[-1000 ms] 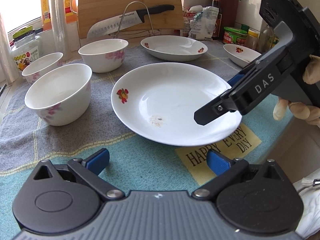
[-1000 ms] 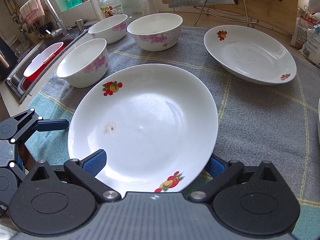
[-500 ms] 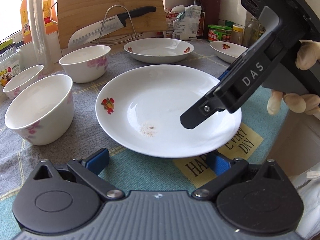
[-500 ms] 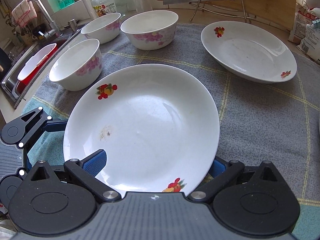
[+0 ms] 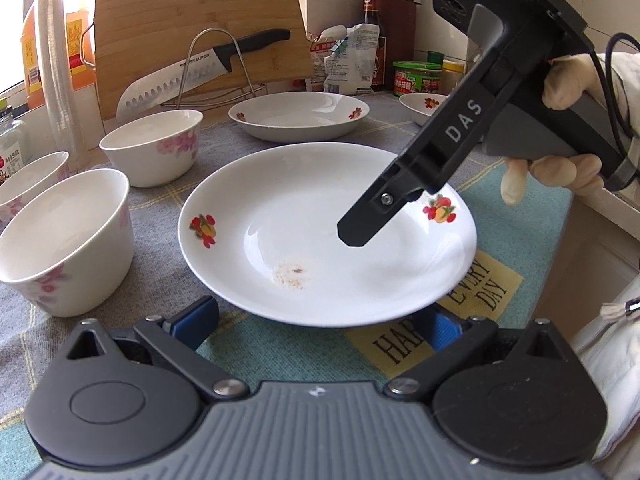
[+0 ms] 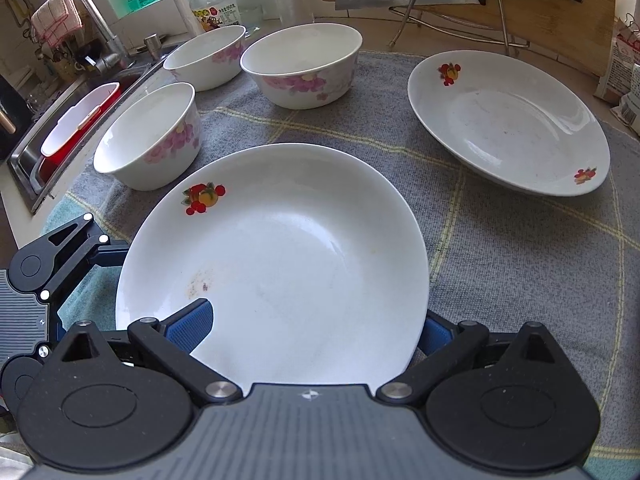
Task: Organize plates and bowls
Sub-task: 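Lift the large flower plate off the towel with the right tool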
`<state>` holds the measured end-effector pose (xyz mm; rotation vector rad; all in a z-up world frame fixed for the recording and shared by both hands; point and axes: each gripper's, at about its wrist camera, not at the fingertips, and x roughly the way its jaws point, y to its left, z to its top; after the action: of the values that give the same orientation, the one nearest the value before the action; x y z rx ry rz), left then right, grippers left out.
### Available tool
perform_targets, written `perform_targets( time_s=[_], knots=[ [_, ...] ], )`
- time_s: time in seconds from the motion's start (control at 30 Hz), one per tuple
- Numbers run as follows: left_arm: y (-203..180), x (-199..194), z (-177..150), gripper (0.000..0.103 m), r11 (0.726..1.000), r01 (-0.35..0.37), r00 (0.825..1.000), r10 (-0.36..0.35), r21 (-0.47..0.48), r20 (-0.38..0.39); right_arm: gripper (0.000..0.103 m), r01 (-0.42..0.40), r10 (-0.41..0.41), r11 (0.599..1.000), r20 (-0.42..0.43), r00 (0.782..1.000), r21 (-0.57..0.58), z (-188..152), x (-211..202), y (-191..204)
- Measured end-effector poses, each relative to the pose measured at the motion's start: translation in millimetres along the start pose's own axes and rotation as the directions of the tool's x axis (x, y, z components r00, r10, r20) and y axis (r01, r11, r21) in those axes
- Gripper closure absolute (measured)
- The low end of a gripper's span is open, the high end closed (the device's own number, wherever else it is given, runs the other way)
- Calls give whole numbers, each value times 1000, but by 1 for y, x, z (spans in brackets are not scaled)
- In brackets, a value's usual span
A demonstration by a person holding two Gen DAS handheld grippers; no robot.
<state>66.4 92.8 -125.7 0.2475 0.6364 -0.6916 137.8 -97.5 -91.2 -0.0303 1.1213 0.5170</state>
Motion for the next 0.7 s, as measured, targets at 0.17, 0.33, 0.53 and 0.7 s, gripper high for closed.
perform_targets(
  time_s=[0.17, 0.33, 0.53, 0.7],
  knots=[
    [0, 1, -1, 0, 1000, -4, 1000, 4, -1, 9, 0, -17, 16, 999, -23, 1000, -41, 9, 4, -4],
    [0, 1, -1, 0, 1000, 2, 1000, -2, 6, 14, 0, -45, 43, 997, -41, 998, -57, 20, 7, -11],
    [1, 1, -2, 0, 1000, 13, 1000, -13, 18, 21, 0, -96, 93, 994, -66, 993, -56, 33, 11, -21],
    [2, 3, 2, 0, 999, 22, 1000, -21, 28, -1, 0, -137, 132, 990, -92, 987, -46, 41, 13, -26]
  ],
)
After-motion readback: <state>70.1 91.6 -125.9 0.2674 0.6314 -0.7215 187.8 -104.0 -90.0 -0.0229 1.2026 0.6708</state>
